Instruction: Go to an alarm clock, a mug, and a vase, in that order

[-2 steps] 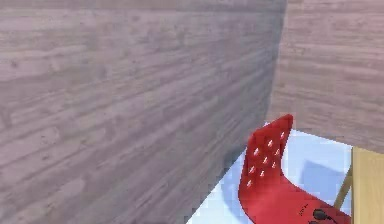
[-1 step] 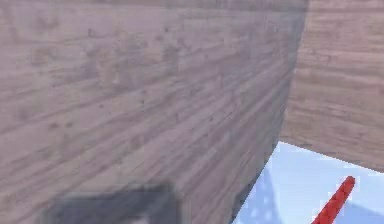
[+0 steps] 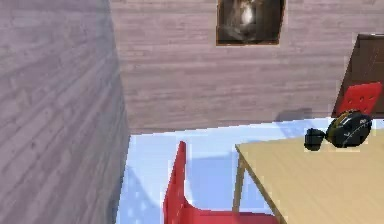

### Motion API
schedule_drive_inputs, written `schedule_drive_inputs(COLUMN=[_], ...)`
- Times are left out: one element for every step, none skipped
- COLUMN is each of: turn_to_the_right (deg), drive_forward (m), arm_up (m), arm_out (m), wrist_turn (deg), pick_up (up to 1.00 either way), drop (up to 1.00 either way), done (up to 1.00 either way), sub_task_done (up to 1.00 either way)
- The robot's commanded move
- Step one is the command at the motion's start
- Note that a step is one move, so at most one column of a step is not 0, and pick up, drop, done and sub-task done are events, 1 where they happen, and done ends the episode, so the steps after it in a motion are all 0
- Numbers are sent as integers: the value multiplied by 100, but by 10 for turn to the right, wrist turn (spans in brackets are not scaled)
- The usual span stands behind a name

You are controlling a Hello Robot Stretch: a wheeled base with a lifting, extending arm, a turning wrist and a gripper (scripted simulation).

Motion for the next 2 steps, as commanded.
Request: schedule_drive_inputs(turn_to_the_right=[330,0], drive_forward=[0,0], arm_up=[0,0], arm_out=[0,0], wrist_turn=[0,0], pick_up=[0,0], drop=[0,0], done=[0,0], sub_task_done=[0,100])
